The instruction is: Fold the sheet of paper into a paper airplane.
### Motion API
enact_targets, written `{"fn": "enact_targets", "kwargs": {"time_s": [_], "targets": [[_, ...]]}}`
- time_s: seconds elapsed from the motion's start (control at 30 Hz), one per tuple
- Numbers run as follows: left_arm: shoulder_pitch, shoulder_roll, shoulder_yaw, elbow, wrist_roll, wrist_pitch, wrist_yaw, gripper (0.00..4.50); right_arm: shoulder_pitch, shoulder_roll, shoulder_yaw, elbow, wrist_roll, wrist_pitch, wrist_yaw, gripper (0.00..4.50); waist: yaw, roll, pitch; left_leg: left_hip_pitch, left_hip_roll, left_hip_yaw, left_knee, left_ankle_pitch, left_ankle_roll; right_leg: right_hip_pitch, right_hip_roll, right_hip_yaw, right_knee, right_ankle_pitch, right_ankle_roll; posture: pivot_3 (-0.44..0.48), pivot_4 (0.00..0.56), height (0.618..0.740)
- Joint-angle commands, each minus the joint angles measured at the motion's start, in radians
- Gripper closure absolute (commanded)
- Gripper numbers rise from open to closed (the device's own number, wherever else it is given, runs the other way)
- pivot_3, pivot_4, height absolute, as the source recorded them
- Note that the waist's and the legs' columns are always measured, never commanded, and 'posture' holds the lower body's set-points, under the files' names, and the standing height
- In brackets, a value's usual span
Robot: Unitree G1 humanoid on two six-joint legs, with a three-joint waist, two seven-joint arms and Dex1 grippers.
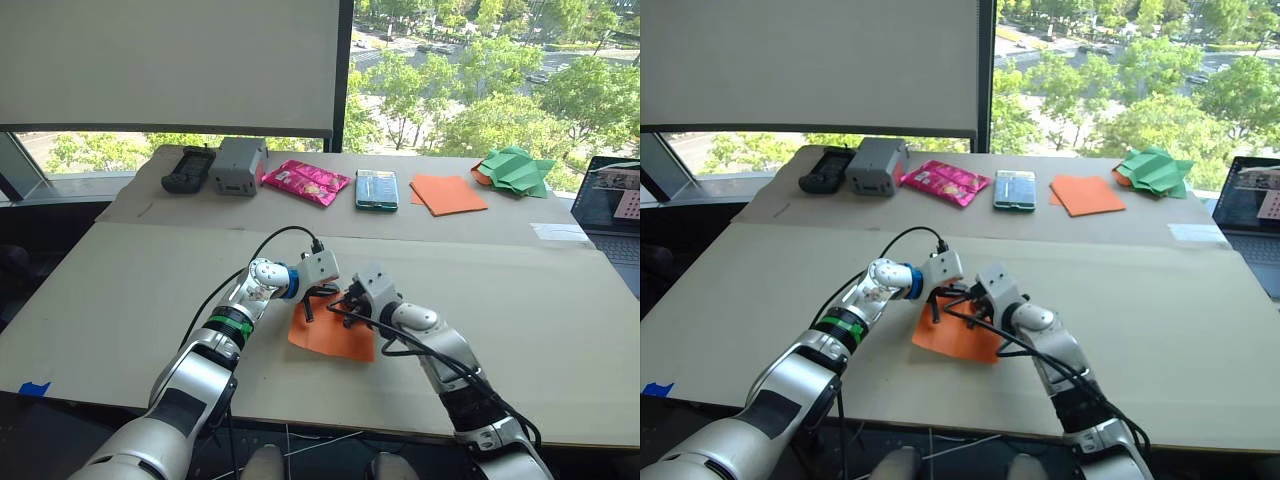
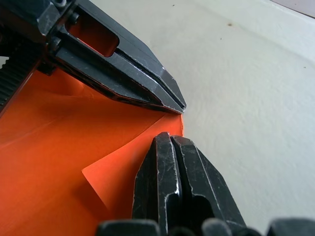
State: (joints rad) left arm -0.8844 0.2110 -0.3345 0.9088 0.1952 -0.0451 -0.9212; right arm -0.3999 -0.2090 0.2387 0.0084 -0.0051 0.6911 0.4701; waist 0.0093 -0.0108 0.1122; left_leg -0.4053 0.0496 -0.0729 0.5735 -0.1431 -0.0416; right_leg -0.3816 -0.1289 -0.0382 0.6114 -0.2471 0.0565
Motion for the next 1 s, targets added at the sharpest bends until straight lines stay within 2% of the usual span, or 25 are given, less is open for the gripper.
{"fn": "enact_targets", "kwargs": {"time_s": [0.03, 1.0], "targets": [[0.041, -0.002, -0.044, 0.042, 0.041, 0.021, -0.019, 4.50, 0.059, -0.026, 0.012, 0.034, 0.001, 0.086, 0.004, 4.44, 0.000, 0.000, 0.000, 0.000, 0.000, 0.000, 0.000, 0.000, 0.000, 0.000, 0.000, 0.000, 0.000, 0.000, 0.000, 0.000, 0.150, 0.702], [0.038, 0.008, -0.048, 0.053, 0.050, 0.012, -0.025, 4.50, 0.245, -0.111, -0.023, -0.176, 0.059, 0.192, -0.010, 4.44, 0.003, -0.005, -0.003, 0.001, 0.000, 0.000, 0.000, -0.002, -0.004, 0.002, 0.000, 0.000, -0.001, -0.002, 0.000, 0.000, 0.150, 0.702]]}}
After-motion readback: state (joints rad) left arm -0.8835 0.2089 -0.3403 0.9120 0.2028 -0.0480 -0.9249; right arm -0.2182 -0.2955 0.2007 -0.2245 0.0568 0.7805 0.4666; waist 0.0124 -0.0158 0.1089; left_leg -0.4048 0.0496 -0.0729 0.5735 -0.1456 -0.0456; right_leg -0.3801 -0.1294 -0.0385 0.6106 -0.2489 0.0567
